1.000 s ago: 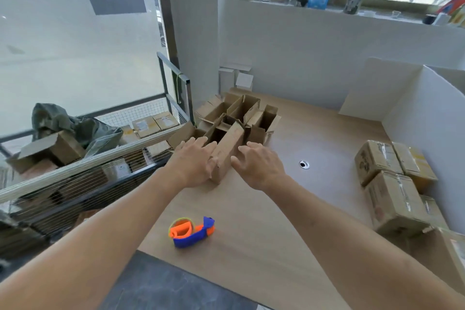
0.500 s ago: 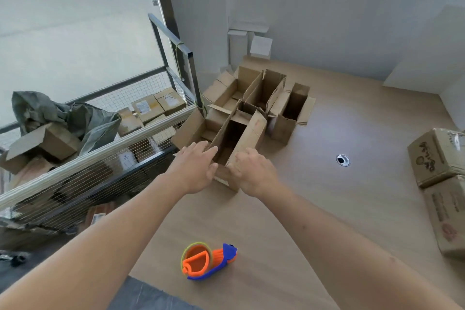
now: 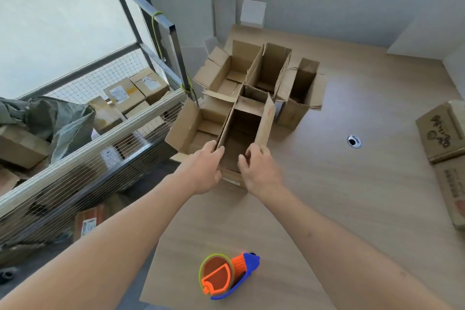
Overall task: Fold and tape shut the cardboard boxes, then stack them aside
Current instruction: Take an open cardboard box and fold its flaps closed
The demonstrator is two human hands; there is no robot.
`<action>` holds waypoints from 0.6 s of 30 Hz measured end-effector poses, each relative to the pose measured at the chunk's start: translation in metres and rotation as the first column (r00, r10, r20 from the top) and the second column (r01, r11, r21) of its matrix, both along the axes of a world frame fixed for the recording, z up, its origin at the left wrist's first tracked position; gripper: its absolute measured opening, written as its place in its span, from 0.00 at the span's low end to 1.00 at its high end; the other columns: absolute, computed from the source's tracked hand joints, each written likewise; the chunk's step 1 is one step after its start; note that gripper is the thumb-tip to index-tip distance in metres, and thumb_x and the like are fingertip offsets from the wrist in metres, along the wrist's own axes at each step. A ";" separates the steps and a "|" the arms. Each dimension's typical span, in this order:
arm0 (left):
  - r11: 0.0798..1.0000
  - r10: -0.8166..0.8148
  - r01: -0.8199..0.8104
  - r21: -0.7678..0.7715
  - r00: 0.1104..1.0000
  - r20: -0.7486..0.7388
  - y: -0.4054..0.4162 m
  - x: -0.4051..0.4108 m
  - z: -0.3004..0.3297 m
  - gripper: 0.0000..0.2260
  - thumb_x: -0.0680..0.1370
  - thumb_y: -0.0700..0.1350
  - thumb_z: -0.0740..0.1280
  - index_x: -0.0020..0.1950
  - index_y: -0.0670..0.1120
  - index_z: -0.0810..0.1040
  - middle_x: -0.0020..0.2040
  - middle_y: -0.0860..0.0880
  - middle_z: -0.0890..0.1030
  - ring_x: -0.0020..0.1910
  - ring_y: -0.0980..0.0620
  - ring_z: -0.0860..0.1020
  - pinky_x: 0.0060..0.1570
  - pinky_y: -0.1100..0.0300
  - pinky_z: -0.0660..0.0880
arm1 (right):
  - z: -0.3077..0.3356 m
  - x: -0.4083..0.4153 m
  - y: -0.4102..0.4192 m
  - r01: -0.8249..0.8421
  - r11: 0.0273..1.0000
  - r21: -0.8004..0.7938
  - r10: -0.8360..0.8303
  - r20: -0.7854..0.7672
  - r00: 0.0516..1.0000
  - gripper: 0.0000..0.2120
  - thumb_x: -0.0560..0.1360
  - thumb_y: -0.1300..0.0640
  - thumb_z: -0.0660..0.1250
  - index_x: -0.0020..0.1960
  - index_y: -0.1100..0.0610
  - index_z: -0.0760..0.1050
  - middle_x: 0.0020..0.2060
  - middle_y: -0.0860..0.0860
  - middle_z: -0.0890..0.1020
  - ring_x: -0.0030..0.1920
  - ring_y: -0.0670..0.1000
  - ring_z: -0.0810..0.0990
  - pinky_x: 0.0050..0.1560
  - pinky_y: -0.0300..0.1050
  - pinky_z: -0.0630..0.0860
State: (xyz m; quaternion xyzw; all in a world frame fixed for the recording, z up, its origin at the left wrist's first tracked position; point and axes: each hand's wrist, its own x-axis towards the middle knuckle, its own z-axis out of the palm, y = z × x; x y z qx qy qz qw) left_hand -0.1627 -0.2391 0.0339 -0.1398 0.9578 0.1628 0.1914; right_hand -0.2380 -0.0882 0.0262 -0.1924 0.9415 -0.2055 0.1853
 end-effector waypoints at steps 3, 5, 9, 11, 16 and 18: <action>0.997 -0.027 0.030 0.073 0.999 -0.039 -0.004 0.001 -0.006 0.32 0.82 0.44 0.64 0.82 0.42 0.54 0.80 0.45 0.56 0.72 0.39 0.71 0.67 0.44 0.72 | 0.004 0.006 0.000 0.144 0.989 -0.016 -0.144 -0.026 0.989 0.08 0.83 0.52 0.63 0.59 0.52 0.68 0.55 0.50 0.76 0.49 0.55 0.79 0.47 0.49 0.77; 0.994 -0.037 0.044 0.098 0.996 -0.076 -0.003 0.002 -0.007 0.30 0.82 0.43 0.64 0.82 0.42 0.56 0.78 0.45 0.59 0.66 0.40 0.75 0.64 0.46 0.75 | 0.006 0.010 0.002 0.238 0.971 -0.010 -0.238 -0.020 0.971 0.10 0.80 0.64 0.61 0.57 0.53 0.67 0.51 0.52 0.77 0.47 0.55 0.76 0.45 0.48 0.72; 0.991 -0.069 0.082 0.108 0.990 -0.119 0.001 0.007 -0.009 0.26 0.82 0.45 0.66 0.78 0.42 0.63 0.72 0.45 0.65 0.57 0.41 0.80 0.57 0.46 0.79 | 0.010 0.023 0.010 0.338 0.941 0.008 -0.338 -0.016 0.941 0.18 0.75 0.74 0.58 0.58 0.54 0.66 0.47 0.54 0.76 0.46 0.57 0.76 0.44 0.50 0.73; 0.988 -0.103 0.115 0.103 0.988 -0.117 0.004 0.010 -0.010 0.28 0.82 0.48 0.67 0.79 0.44 0.62 0.71 0.45 0.66 0.53 0.43 0.80 0.55 0.47 0.80 | 0.011 0.031 0.019 0.372 0.928 0.019 -0.371 -0.023 0.928 0.21 0.74 0.74 0.58 0.60 0.54 0.67 0.48 0.55 0.78 0.46 0.57 0.76 0.44 0.49 0.72; 0.979 -0.200 0.202 0.016 0.976 -0.091 0.027 0.020 -0.011 0.32 0.78 0.58 0.71 0.76 0.48 0.64 0.74 0.44 0.61 0.62 0.42 0.77 0.57 0.48 0.80 | 0.011 0.048 0.054 0.426 0.905 0.011 -0.425 -0.039 0.904 0.26 0.73 0.74 0.62 0.65 0.51 0.72 0.57 0.53 0.79 0.52 0.56 0.77 0.48 0.46 0.75; 0.971 -0.237 0.235 -0.032 0.966 -0.101 0.040 0.021 -0.011 0.35 0.76 0.63 0.71 0.76 0.47 0.66 0.80 0.41 0.52 0.75 0.38 0.65 0.65 0.45 0.76 | 0.012 0.051 0.071 0.450 0.893 0.017 -0.449 -0.049 0.892 0.25 0.73 0.73 0.62 0.63 0.51 0.73 0.57 0.52 0.79 0.53 0.55 0.77 0.47 0.45 0.73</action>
